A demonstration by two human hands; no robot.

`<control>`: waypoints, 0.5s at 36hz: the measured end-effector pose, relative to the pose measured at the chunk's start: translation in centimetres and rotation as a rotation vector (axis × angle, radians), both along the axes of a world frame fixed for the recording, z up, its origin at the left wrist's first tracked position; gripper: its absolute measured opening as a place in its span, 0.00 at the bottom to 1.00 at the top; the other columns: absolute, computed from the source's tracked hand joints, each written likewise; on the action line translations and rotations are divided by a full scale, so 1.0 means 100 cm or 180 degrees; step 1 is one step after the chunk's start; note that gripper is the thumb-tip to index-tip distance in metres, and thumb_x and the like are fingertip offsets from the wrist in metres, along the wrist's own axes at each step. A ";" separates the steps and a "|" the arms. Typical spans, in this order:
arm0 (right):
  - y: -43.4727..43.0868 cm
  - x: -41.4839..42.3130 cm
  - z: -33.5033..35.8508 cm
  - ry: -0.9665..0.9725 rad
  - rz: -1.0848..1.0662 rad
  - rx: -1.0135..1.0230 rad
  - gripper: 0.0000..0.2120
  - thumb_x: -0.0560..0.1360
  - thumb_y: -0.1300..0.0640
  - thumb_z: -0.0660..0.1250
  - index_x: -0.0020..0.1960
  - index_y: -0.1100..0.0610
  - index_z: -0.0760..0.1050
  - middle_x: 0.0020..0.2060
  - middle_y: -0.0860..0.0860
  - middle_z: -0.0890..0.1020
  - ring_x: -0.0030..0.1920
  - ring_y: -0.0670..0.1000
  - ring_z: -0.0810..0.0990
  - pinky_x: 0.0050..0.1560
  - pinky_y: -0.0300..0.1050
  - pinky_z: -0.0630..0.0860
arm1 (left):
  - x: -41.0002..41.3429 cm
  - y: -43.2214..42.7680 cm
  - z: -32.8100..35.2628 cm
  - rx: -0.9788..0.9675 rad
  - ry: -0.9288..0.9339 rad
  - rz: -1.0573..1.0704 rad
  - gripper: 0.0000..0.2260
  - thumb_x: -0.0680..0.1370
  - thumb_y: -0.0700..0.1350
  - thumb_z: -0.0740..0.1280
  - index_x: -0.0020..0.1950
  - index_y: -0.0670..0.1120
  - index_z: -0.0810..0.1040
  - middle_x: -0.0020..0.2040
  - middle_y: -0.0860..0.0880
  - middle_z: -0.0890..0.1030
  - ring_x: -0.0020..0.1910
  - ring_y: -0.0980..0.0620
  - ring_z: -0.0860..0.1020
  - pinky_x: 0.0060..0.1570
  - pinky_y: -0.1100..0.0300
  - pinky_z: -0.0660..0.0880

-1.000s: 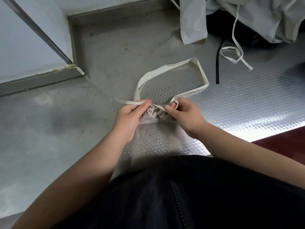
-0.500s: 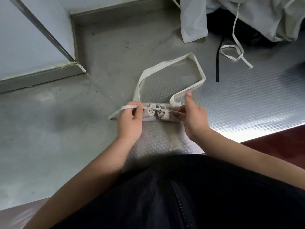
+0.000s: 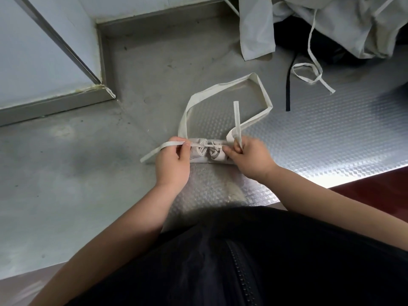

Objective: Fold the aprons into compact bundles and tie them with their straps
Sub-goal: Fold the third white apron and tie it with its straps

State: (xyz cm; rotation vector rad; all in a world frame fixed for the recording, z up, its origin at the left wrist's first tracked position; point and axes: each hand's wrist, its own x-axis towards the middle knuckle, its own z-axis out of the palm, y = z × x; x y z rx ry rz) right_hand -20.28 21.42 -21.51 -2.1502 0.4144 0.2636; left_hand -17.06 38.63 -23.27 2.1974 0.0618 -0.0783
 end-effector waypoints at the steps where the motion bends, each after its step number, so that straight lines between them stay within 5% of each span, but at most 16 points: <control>1: 0.000 0.000 0.000 0.0021 -0.0027 0.0080 0.21 0.77 0.57 0.65 0.31 0.54 0.57 0.27 0.47 0.67 0.29 0.45 0.66 0.30 0.36 0.62 | 0.000 0.000 0.000 0.0034 0.0013 0.0021 0.06 0.80 0.42 0.62 0.50 0.41 0.77 0.41 0.49 0.78 0.42 0.50 0.76 0.42 0.62 0.68; 7: -0.005 -0.003 -0.005 0.0017 -0.0235 0.0362 0.21 0.76 0.61 0.64 0.31 0.54 0.56 0.25 0.48 0.64 0.27 0.47 0.62 0.30 0.39 0.61 | 0.006 0.007 -0.012 0.0048 0.0308 0.0232 0.07 0.80 0.44 0.60 0.47 0.44 0.76 0.44 0.43 0.83 0.46 0.45 0.81 0.48 0.52 0.77; 11: -0.004 -0.004 -0.010 0.0066 -0.0424 0.0264 0.21 0.76 0.60 0.65 0.30 0.54 0.57 0.26 0.48 0.65 0.28 0.48 0.64 0.33 0.41 0.64 | -0.001 0.007 -0.009 0.0486 0.0159 0.0240 0.10 0.80 0.44 0.61 0.50 0.39 0.77 0.46 0.41 0.82 0.46 0.44 0.78 0.39 0.63 0.64; 15: -0.006 -0.002 -0.017 0.0301 -0.0808 0.0247 0.19 0.72 0.56 0.70 0.31 0.53 0.61 0.28 0.48 0.69 0.30 0.47 0.67 0.33 0.41 0.66 | 0.001 0.012 -0.011 0.0335 0.0295 0.0225 0.07 0.79 0.44 0.64 0.45 0.42 0.76 0.42 0.44 0.81 0.42 0.47 0.77 0.40 0.60 0.66; 18: -0.005 0.000 -0.020 0.0498 -0.1263 0.0644 0.16 0.68 0.54 0.75 0.38 0.53 0.66 0.36 0.49 0.75 0.36 0.52 0.76 0.39 0.51 0.77 | 0.009 0.012 -0.011 0.0243 0.0519 0.0344 0.07 0.76 0.45 0.68 0.40 0.44 0.76 0.41 0.46 0.82 0.41 0.48 0.78 0.44 0.57 0.72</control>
